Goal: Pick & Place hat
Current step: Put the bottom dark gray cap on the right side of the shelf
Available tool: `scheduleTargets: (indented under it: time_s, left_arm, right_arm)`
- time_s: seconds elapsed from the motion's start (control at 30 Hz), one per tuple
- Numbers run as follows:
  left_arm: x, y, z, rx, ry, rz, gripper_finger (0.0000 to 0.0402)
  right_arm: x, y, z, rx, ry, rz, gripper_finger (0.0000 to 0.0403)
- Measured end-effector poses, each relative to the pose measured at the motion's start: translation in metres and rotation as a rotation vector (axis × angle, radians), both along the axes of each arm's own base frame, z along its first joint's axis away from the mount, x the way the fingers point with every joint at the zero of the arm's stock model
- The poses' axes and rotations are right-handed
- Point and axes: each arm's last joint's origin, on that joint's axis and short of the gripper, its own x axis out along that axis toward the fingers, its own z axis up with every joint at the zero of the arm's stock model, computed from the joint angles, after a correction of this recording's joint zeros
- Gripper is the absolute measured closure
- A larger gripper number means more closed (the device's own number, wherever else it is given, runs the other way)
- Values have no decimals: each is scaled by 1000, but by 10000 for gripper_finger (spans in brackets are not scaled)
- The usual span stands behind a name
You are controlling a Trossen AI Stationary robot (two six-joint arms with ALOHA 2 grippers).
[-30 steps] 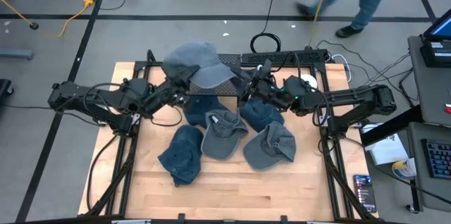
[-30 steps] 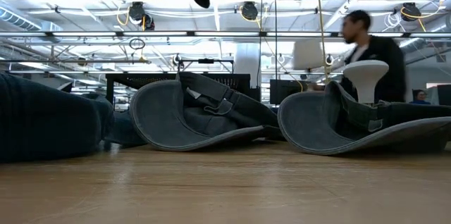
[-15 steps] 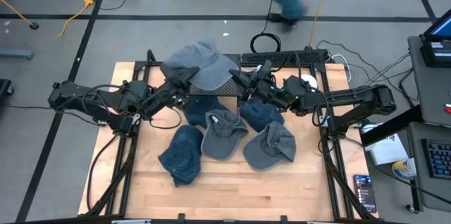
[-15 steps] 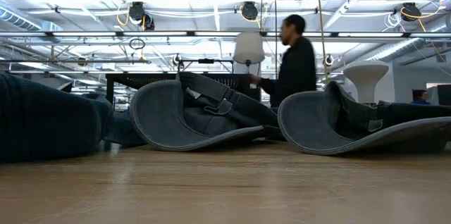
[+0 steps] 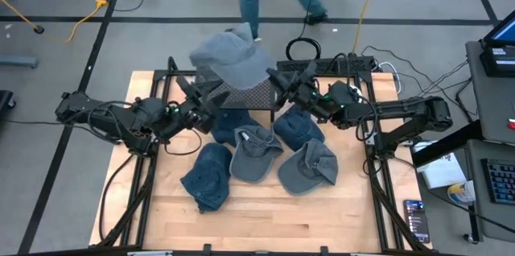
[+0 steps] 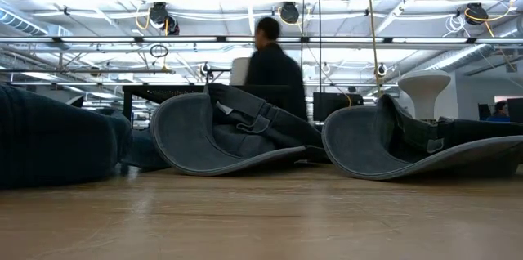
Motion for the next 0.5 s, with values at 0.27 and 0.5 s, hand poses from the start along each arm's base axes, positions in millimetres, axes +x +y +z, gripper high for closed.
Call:
scheduleTargets:
  time_s: [0.27, 0.5]
  left_arm:
    - [-15, -7, 22, -248, -360, 28, 101]
    - [-37, -11, 31, -467, -529, 8, 72]
  right_arm:
    - [-1, -12, 2, -159, 26, 29, 397]
    - [-7, -25, 7, -385, 61, 99, 397]
